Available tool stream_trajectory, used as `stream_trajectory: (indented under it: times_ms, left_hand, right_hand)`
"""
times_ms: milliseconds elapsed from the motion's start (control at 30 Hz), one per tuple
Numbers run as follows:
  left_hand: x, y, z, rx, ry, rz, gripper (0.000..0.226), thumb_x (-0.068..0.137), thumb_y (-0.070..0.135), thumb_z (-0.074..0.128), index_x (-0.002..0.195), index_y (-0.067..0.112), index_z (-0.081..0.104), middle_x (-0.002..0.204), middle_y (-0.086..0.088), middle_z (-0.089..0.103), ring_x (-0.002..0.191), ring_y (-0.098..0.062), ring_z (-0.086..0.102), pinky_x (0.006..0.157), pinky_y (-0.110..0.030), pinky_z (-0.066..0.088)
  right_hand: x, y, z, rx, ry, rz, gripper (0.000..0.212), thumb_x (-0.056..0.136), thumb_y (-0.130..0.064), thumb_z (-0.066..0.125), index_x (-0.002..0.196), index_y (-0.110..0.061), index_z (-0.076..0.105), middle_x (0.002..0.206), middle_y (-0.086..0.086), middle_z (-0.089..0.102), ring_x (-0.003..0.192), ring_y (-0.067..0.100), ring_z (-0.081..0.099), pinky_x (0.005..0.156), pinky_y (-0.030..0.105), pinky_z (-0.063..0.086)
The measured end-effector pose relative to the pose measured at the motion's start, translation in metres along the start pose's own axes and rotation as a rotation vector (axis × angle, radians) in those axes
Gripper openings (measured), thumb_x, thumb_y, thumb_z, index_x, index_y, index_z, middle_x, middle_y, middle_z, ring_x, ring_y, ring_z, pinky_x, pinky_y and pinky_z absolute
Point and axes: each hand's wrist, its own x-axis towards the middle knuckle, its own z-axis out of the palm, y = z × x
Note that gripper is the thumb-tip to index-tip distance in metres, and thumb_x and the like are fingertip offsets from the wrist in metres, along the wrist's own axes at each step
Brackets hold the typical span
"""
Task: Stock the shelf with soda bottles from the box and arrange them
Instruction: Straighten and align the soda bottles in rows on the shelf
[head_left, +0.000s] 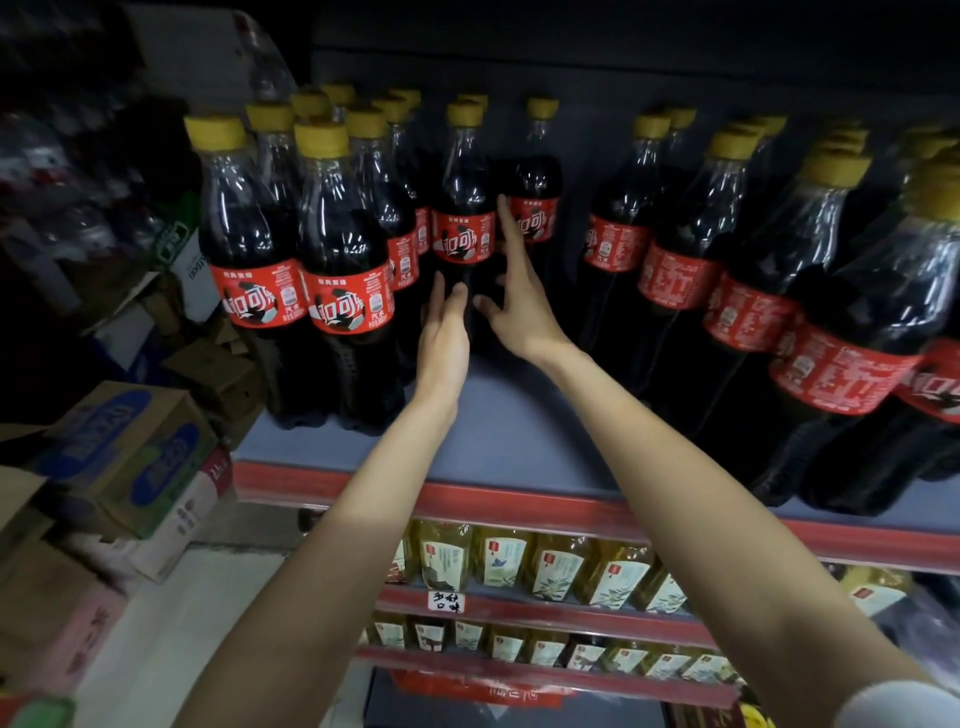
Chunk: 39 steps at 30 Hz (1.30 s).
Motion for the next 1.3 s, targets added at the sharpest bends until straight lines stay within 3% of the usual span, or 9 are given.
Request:
stream_trajectory:
  times_ms: [100, 267, 367, 467, 600, 733, 833, 1000, 1300]
  left_hand:
    - [-0.004, -0.002, 0.0, 0.058, 0.022, 0.086, 0.052, 0.097, 0.034, 0.046, 0.146, 0.029, 0.031, 0.152, 0.002, 0.032, 0.139, -0.014, 0.029, 0.112, -0.028, 0.024]
    - [-0.019, 0.007, 0.013, 0.009, -0.069, 0.343, 0.032, 0.091, 0.013, 0.048, 0.123, 0.017, 0.051, 0.123, -0.001, 0.056, 0.113, -0.005, 0.053, 0.096, -0.012, 0.04]
    - [-0.001, 0.018, 0.038, -0.019, -0.269, 0.17, 0.035, 0.1, 0.018, 0.037, 0.134, 0.016, 0.047, 0.133, -0.003, 0.053, 0.124, -0.013, 0.049, 0.107, -0.026, 0.036]
    - [0.019, 0.024, 0.065, -0.01, -0.378, -0.022, 0.045, 0.103, 0.034, 0.025, 0.144, 0.018, 0.037, 0.148, -0.006, 0.04, 0.136, -0.019, 0.038, 0.112, -0.034, 0.027]
    - [0.026, 0.02, 0.079, 0.009, -0.487, -0.086, 0.053, 0.102, 0.045, 0.019, 0.149, 0.021, 0.026, 0.156, -0.007, 0.026, 0.143, -0.024, 0.024, 0.114, -0.036, 0.021]
    - [0.02, 0.022, 0.072, 0.021, -0.421, -0.059, 0.049, 0.102, 0.042, 0.021, 0.146, 0.025, 0.034, 0.152, -0.004, 0.033, 0.139, -0.022, 0.032, 0.109, -0.037, 0.028]
    - [0.007, 0.017, 0.055, 0.021, -0.34, 0.025, 0.044, 0.103, 0.036, 0.022, 0.142, 0.028, 0.04, 0.147, 0.0, 0.04, 0.132, -0.018, 0.041, 0.107, -0.038, 0.035]
    - [-0.005, 0.003, 0.03, 0.046, -0.213, 0.112, 0.042, 0.097, 0.041, 0.033, 0.138, 0.038, 0.042, 0.148, 0.006, 0.039, 0.133, -0.012, 0.04, 0.111, -0.042, 0.034]
    - [0.007, 0.003, 0.016, 0.285, -0.125, 0.168, 0.052, 0.086, 0.047, 0.04, 0.138, 0.046, 0.04, 0.12, 0.011, 0.046, 0.121, -0.022, 0.053, 0.105, -0.044, 0.041]
  right_hand:
    - [-0.009, -0.003, -0.005, -0.058, -0.007, 0.042, 0.091, 0.086, 0.009, 0.055, 0.153, -0.03, 0.007, 0.159, 0.003, 0.014, 0.146, 0.02, 0.02, 0.116, 0.046, 0.029]
    - [-0.056, -0.008, -0.031, -0.167, 0.261, 0.021, 0.066, 0.084, 0.004, 0.054, 0.146, -0.01, 0.035, 0.143, 0.013, 0.04, 0.13, 0.025, 0.044, 0.111, 0.035, 0.036]
    - [-0.077, -0.008, -0.034, -0.245, 0.345, 0.13, 0.072, 0.086, 0.002, 0.055, 0.149, -0.004, 0.021, 0.153, 0.02, 0.022, 0.141, 0.029, 0.028, 0.114, 0.021, 0.019]
    - [-0.075, -0.005, -0.034, -0.197, 0.234, 0.295, 0.085, 0.09, -0.003, 0.053, 0.151, -0.006, -0.006, 0.157, 0.025, -0.005, 0.147, 0.036, 0.004, 0.12, 0.036, 0.01]
    - [-0.064, -0.004, -0.034, -0.098, 0.217, 0.379, 0.092, 0.09, -0.002, 0.053, 0.149, -0.01, -0.017, 0.156, 0.026, -0.006, 0.146, 0.038, 0.002, 0.116, 0.038, 0.013]
    - [-0.063, 0.001, -0.04, -0.099, 0.244, 0.361, 0.093, 0.088, 0.001, 0.053, 0.151, -0.015, -0.014, 0.156, 0.021, 0.009, 0.141, 0.034, 0.023, 0.103, 0.025, 0.028]
    - [-0.065, 0.008, -0.047, -0.072, 0.254, 0.273, 0.091, 0.086, 0.006, 0.054, 0.153, -0.014, -0.005, 0.157, 0.014, 0.018, 0.142, 0.026, 0.026, 0.1, 0.011, 0.022]
    - [-0.054, 0.009, -0.045, -0.015, 0.163, 0.179, 0.088, 0.086, 0.005, 0.059, 0.153, -0.016, 0.006, 0.154, 0.009, 0.032, 0.142, 0.02, 0.03, 0.116, 0.04, 0.029]
    - [-0.039, 0.012, -0.032, 0.063, 0.168, 0.173, 0.081, 0.087, 0.002, 0.056, 0.152, -0.023, 0.016, 0.151, 0.004, 0.039, 0.139, 0.016, 0.036, 0.115, 0.041, 0.032]
